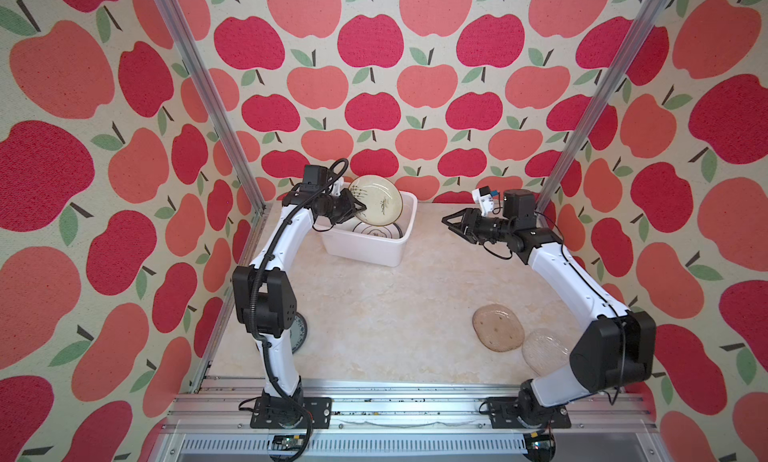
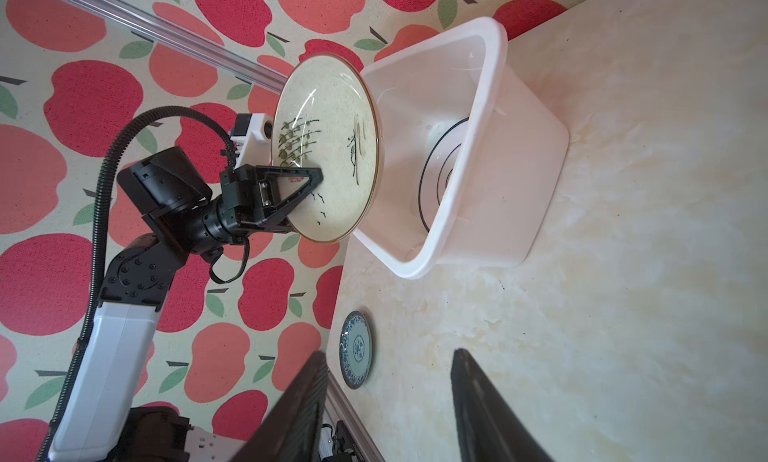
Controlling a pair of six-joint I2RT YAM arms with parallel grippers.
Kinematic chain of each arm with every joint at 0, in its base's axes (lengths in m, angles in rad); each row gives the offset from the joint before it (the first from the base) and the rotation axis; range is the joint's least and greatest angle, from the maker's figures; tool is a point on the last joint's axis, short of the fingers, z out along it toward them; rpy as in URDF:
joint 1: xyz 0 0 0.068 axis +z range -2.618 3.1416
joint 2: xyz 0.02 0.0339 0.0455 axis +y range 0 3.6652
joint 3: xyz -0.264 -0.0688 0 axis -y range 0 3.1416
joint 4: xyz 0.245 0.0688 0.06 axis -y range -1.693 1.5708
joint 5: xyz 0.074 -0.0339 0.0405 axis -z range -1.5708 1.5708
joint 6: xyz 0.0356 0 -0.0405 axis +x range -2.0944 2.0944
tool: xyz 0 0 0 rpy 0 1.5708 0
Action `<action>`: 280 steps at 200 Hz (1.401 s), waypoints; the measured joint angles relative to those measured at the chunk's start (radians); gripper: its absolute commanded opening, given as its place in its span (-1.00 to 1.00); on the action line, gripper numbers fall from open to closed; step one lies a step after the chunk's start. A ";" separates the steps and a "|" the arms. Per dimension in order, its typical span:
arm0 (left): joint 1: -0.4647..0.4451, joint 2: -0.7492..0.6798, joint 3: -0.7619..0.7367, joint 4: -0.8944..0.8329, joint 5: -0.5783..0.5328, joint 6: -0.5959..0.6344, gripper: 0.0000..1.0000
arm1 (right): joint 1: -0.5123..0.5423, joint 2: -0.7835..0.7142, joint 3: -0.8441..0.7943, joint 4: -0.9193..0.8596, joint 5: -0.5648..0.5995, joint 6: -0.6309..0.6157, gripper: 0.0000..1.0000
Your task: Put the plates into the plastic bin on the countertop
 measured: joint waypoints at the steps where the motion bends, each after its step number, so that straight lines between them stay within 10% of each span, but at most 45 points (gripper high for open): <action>1: 0.000 0.003 0.005 -0.004 0.000 0.003 -1.00 | 0.000 0.000 -0.001 0.000 0.000 0.000 0.03; 280: -0.103 0.414 0.385 -0.303 -0.234 0.299 -0.81 | 0.000 0.005 -0.022 -0.068 -0.009 0.003 0.00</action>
